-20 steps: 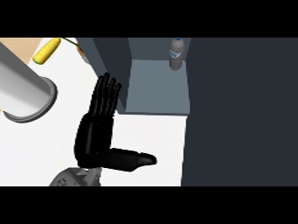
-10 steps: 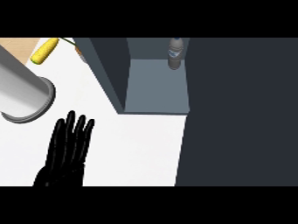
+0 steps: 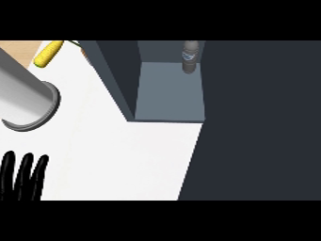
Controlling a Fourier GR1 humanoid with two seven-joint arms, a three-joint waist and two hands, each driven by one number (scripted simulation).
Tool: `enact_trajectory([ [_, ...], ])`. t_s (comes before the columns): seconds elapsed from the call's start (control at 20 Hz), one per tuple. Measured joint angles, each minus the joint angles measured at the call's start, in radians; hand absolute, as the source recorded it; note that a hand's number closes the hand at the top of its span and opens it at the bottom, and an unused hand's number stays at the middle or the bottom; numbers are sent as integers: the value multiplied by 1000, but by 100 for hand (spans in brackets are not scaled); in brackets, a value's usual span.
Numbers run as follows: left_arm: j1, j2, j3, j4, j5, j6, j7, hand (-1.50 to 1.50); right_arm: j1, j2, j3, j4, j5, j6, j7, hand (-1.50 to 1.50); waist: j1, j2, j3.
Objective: Pick up the bottled water, place it into the cabinet and close the cabinet
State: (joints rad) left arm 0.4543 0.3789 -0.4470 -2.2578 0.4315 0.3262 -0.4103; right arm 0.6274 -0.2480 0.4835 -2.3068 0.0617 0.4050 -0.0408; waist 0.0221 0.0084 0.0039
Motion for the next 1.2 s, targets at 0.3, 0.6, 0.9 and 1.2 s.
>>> enact_trajectory([
  [0.3, 146, 61, 75, -58, 83, -102, -59, -150, -66, 32, 77, -12, 94, -9, 93, 150, 11, 0, -1],
  [0.6, 248, 113, 176, -63, 123, -202, -95, -150, -129, 83, 107, -2, 115, 5, 180, 150, 22, 0, -2],
  [0.9, 324, 138, 257, -55, 170, -304, -137, -150, -185, 101, 123, 29, 71, -7, 227, 150, 36, -1, -3],
  [1.2, 385, 152, 322, -47, 233, -402, -176, -150, -276, 88, 112, 53, -8, -28, 291, 150, 48, 3, -3],
])
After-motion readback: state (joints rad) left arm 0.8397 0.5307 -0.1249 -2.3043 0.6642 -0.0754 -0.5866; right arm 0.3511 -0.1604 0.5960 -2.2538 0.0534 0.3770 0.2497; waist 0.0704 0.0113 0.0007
